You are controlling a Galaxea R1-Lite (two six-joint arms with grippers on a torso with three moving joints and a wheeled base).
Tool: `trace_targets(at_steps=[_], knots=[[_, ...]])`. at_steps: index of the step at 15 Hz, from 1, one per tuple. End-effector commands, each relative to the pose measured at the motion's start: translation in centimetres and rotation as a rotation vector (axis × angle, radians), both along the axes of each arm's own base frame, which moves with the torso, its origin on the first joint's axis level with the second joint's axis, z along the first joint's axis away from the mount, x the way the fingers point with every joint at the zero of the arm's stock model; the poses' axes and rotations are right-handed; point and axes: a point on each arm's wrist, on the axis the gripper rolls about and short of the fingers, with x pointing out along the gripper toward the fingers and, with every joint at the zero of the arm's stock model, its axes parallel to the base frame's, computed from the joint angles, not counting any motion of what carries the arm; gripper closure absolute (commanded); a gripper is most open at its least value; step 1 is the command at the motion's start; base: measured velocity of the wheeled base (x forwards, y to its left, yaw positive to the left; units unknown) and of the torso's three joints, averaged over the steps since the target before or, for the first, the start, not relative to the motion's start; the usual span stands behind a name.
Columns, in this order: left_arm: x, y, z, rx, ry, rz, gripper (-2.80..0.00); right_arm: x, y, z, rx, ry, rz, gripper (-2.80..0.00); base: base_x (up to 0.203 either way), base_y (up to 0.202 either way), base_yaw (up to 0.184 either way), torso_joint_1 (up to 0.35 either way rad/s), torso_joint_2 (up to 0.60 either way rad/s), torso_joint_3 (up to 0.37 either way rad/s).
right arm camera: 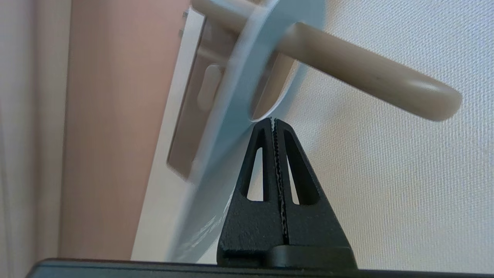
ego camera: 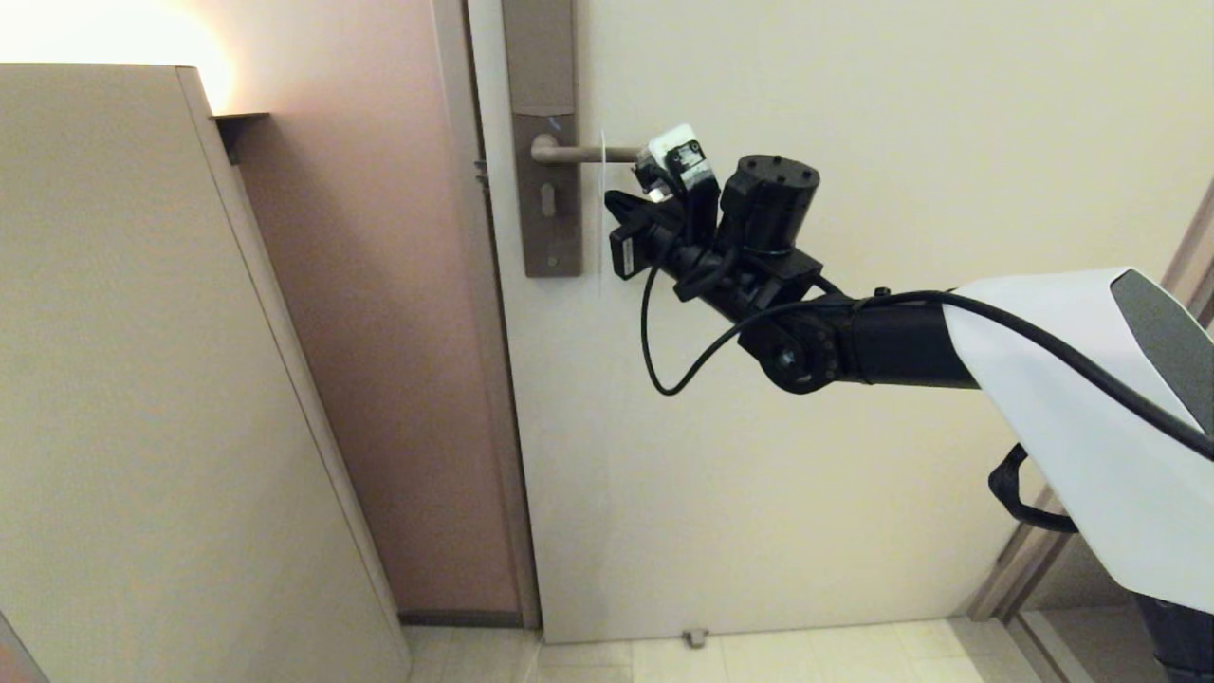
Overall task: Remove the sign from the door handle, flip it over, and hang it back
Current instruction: Hang the sign back with the other side facing out
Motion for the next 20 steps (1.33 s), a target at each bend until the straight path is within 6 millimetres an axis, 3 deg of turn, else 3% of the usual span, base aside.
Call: trace_targets(at_steps=[1,12,20], knots=[[0.0,0.0,0.0,0.000,0.000,0.000,0.00,0.5,0.5,-1.4,-0.011,0.014,0.004,0.00,0.000,0.000,0.000,0.000,0.00,0.000],[0.0,0.0,0.0,0.000,0.000,0.000,0.00,-1.4,5.2,-1.5,0.015,-0.033,0.100,0.00,0.000,0.000,0.000,0.000,0.00,0.000],[0.0,0.0,0.0,0.000,0.000,-0.002,0.00,-1.0,6.0,-3.3,0.024,-0.050,0.106,0.00,0.000,0.000,0.000,0.000,0.00,0.000]])
